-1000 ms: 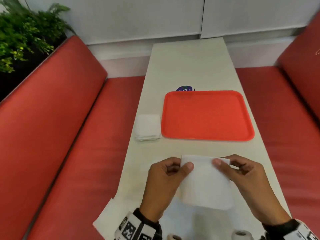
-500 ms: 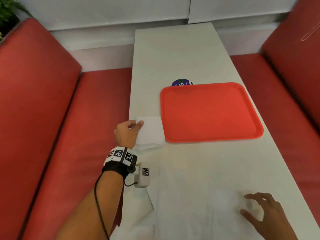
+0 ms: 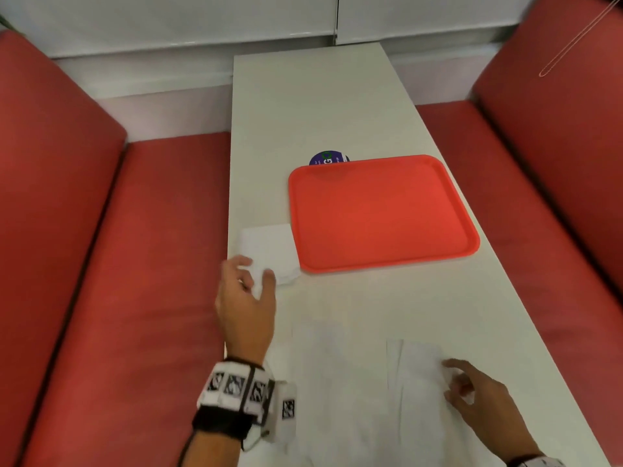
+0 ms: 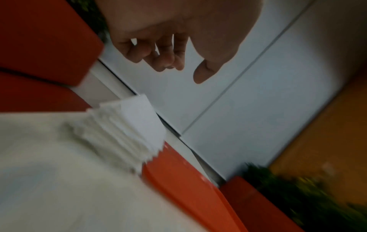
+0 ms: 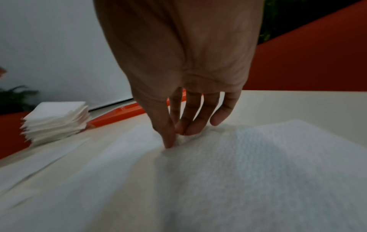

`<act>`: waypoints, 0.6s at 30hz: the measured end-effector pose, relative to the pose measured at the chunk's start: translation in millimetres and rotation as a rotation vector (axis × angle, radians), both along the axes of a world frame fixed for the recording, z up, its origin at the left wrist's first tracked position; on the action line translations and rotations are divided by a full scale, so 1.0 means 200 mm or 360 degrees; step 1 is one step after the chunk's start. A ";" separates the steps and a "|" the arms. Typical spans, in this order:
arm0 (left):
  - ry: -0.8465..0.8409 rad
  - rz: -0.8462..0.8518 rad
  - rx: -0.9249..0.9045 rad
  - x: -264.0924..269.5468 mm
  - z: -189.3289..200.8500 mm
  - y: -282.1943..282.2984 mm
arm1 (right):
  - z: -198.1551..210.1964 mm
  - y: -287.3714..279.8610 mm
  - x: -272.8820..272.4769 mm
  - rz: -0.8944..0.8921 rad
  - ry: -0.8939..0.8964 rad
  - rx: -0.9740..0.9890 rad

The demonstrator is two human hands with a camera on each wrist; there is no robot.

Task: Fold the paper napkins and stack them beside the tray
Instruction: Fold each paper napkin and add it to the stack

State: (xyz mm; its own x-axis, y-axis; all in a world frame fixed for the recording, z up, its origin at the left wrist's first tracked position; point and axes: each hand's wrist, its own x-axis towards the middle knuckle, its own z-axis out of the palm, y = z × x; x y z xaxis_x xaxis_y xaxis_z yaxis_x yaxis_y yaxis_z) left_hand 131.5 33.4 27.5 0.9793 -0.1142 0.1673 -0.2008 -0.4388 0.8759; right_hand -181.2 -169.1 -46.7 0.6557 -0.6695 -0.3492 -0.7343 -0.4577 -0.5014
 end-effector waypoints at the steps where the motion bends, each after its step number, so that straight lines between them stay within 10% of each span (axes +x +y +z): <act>1: 0.0064 -0.0080 0.0005 -0.11 0.00 0.00 | 0.01 -0.01 0.01 0.0013 -0.0016 -0.0021; 11: 0.0413 -0.0392 0.0178 -0.83 -0.11 0.04 | 0.24 -0.09 0.05 0.0169 -0.0633 0.0225; 18: 0.0651 -0.0856 0.0020 -0.89 0.19 -0.19 | 0.55 -0.08 0.13 0.0189 -0.1110 0.0323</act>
State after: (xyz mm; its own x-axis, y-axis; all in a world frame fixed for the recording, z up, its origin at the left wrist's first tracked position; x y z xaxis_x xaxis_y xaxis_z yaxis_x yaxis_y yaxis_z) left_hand -47.2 -3.8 66.2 0.7695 -0.6032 -0.2097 -0.0473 -0.3814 0.9232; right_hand -155.9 -184.6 63.1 0.8347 -0.5467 0.0660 -0.1652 -0.3630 -0.9170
